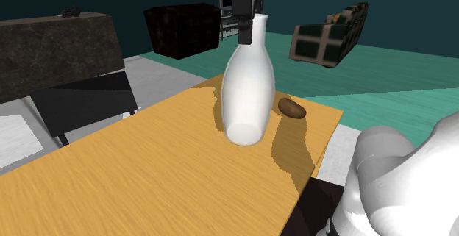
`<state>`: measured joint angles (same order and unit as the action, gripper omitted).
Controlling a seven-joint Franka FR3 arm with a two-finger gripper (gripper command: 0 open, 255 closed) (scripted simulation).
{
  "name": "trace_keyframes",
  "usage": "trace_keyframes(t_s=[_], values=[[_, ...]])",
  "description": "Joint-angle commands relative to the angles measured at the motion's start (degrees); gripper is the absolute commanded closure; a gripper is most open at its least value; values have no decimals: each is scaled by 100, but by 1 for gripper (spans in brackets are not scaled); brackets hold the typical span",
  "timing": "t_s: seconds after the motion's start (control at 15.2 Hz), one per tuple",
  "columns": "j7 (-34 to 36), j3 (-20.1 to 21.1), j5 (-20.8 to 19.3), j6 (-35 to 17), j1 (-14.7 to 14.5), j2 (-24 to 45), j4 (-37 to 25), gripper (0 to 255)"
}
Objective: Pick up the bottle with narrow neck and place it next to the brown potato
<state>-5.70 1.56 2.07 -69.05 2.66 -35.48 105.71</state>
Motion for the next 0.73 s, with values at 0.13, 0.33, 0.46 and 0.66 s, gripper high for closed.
trace_keyframes(t_s=[0.13, 0.33, 0.46, 0.66], values=[[-591, -479, -312, -203, 94, -65, 273, 255], [-1008, -832, -533, -371, 164, -29, 394, 255], [-1283, -1069, -673, -490, 212, 26, 444, 255], [-1693, -1428, -865, -678, 281, 156, 471, 255]])
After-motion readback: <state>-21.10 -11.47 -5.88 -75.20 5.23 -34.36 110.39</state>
